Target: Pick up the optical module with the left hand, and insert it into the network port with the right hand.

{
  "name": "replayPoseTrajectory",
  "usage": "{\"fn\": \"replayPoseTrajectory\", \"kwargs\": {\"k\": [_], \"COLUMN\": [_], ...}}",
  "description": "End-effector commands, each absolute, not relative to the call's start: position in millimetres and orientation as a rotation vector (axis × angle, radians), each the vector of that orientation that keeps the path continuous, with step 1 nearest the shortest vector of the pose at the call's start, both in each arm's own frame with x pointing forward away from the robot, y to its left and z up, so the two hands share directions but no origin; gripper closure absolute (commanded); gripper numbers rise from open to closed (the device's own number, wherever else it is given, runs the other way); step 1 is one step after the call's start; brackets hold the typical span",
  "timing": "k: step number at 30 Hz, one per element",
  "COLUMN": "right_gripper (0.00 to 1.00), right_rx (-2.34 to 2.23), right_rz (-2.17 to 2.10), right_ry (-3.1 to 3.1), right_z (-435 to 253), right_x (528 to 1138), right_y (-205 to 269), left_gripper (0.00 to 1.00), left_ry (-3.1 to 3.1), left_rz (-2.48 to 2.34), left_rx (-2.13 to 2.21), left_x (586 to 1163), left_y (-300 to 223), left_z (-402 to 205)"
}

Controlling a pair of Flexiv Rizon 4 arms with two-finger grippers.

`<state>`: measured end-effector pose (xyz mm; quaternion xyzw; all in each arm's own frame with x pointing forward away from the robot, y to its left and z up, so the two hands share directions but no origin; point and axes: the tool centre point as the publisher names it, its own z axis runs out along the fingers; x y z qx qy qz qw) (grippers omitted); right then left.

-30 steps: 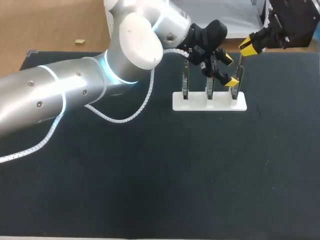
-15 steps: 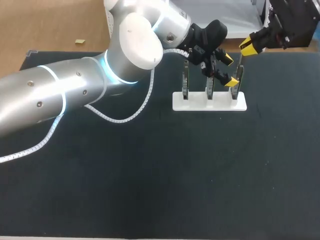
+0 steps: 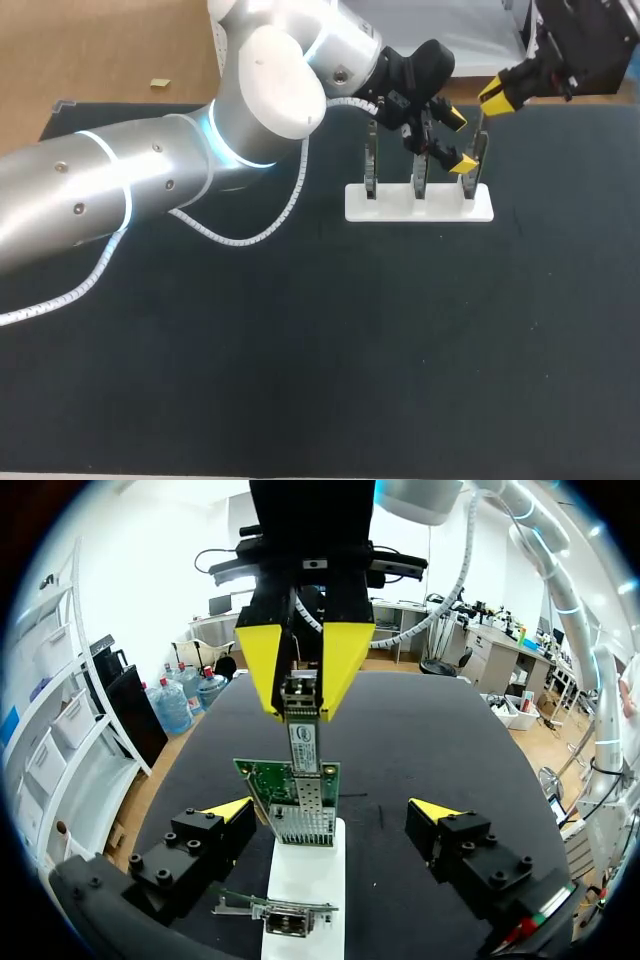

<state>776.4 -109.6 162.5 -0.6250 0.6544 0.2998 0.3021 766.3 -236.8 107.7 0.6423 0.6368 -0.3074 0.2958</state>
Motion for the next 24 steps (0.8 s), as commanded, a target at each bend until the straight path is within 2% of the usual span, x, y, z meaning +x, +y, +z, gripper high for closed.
{"fn": "replayPoseTrajectory", "kwargs": {"k": [1,8,9,10,22,23,24], "right_gripper": [1.0,1.0,0.07,0.0,0.0,0.53,0.89], "right_rx": [-1.657,-1.638,-1.625,-1.618,-1.566,-1.573,-1.576], "right_rz": [0.796,0.802,0.802,0.814,0.958,0.958,0.956], "right_ry": [1.741,1.749,1.75,1.746,1.652,1.65,1.651], "right_z": [160,161,162,164,216,216,216], "right_x": [776,776,776,776,777,777,777], "right_y": [-108,-107,-108,-108,-105,-105,-105], "left_gripper": [0.0,0.0,0.0,0.0,0.0,0.0,0.0], "left_ry": [1.698,1.698,1.698,1.698,1.698,1.698,1.698], "left_rz": [-0.818,-0.818,-0.818,-0.818,-0.818,-0.818,-0.818], "left_rx": [1.713,1.713,1.713,1.713,1.713,1.713,1.713], "left_x": [768,768,768,768,768,768,768], "left_y": [-238,-238,-238,-238,-238,-238,-238], "left_z": [108,108,108,108,108,108,108]}}
